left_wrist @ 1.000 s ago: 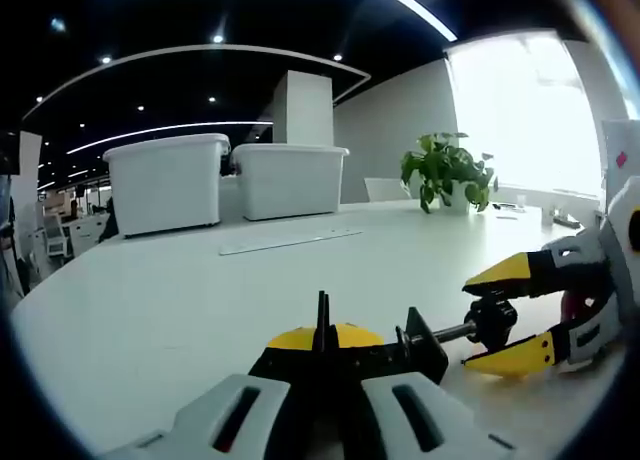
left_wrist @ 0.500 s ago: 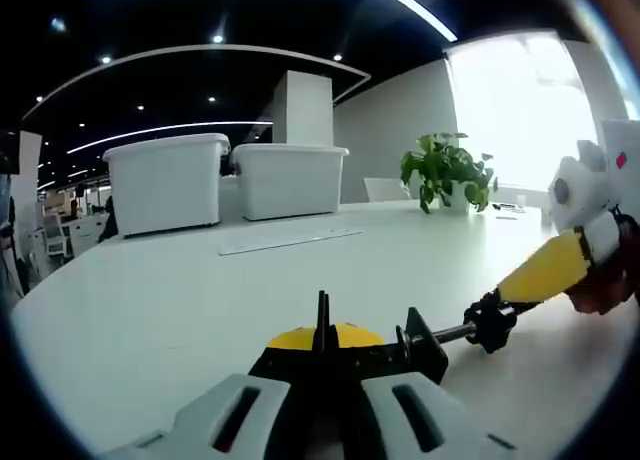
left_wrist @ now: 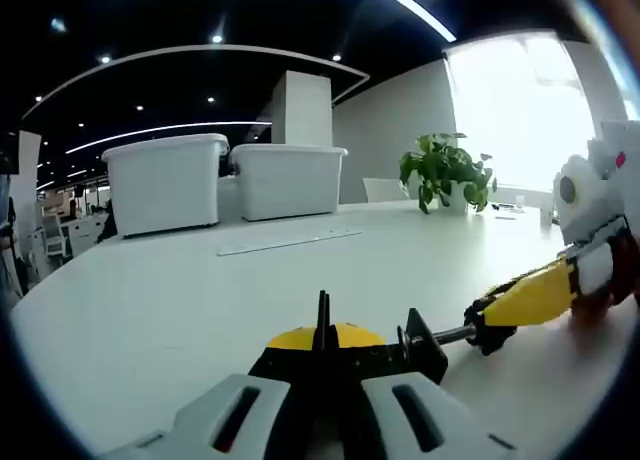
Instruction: Clamp the fixed fixture on the desktop, loosen the retaining clip, secure it to the edge of the desk, and tighten the retaining clip.
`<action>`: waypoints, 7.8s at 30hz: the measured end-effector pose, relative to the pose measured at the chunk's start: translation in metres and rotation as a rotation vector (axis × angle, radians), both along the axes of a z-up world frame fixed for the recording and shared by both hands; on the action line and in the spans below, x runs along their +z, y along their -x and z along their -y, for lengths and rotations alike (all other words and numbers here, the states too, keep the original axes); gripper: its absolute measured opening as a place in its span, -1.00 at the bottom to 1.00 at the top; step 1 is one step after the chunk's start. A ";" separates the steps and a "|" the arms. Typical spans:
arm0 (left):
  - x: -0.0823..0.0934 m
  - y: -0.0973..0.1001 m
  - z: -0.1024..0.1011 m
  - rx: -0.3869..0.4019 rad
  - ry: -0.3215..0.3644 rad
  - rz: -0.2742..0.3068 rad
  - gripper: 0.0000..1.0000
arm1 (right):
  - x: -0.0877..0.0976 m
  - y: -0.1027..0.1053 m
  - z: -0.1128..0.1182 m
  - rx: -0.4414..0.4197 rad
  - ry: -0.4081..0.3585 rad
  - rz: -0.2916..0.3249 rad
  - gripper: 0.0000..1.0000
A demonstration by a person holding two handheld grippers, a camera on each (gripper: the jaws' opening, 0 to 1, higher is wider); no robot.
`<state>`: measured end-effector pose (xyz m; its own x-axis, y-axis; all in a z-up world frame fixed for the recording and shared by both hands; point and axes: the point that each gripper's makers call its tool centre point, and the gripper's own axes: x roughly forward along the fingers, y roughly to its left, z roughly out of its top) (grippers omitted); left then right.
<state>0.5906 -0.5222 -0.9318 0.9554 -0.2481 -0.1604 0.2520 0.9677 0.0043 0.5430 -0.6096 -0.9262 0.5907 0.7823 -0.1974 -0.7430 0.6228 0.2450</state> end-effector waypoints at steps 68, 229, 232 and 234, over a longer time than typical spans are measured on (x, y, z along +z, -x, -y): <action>-0.002 0.001 0.001 -0.001 -0.008 0.001 -0.92 | 0.014 0.014 -0.008 0.045 0.282 0.442 -0.35; -0.002 0.009 0.005 -0.003 -0.032 0.007 -0.92 | 0.010 0.025 -0.007 0.040 0.201 0.350 -0.54; -0.002 0.009 0.005 -0.003 -0.032 0.006 -0.92 | 0.005 0.005 -0.008 0.045 0.340 0.543 -0.55; -0.002 0.009 0.005 -0.003 -0.031 0.006 -0.92 | 0.008 0.005 -0.010 0.056 0.405 0.643 -0.55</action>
<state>0.5817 -0.5273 -0.9333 0.9556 -0.2457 -0.1624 0.2546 0.9664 0.0361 0.5381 -0.5998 -0.9184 0.6479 0.7543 -0.1060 -0.6954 0.5290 -0.4864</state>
